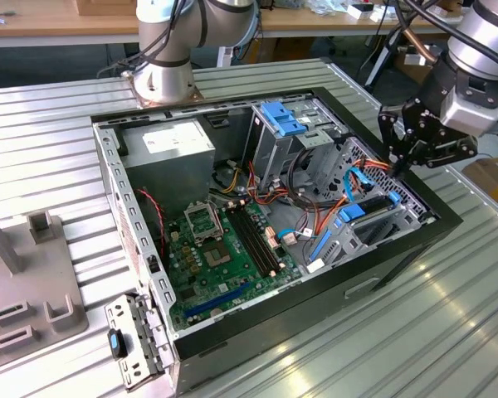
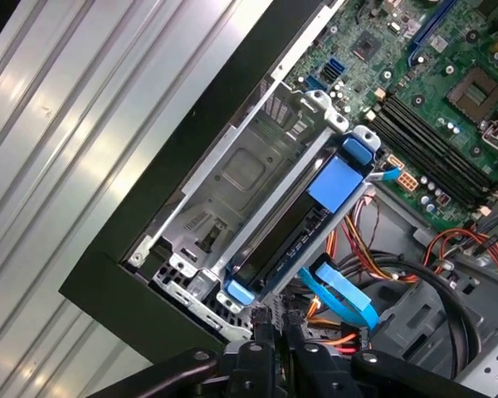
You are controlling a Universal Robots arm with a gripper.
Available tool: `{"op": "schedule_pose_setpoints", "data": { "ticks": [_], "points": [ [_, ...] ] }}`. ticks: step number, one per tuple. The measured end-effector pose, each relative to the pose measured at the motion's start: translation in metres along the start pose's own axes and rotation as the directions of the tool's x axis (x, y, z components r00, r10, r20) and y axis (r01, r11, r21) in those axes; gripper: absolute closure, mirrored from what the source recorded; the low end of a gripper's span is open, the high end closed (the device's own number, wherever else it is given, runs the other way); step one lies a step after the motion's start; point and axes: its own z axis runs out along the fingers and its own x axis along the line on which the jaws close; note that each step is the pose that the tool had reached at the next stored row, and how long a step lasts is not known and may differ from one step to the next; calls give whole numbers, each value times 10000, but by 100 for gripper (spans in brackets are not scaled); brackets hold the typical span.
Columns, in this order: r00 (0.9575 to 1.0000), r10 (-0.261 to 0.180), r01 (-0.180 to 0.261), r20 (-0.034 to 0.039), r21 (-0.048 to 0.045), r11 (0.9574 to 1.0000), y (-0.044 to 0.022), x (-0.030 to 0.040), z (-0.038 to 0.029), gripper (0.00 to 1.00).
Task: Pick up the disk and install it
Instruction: 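Insert the first disk wire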
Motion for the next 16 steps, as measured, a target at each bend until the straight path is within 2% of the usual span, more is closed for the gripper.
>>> {"op": "schedule_pose_setpoints", "data": {
  "ticks": [9, 13, 16],
  "points": [
    [10000, 1, -1, 9, 20, 10000, 224, -154, -21, 84],
    [10000, 3, -3, 8, 20, 10000, 232, -161, -23, 84],
    [9998, 215, -215, -8, 14, 9998, 232, -161, -23, 84]
  ]
}}
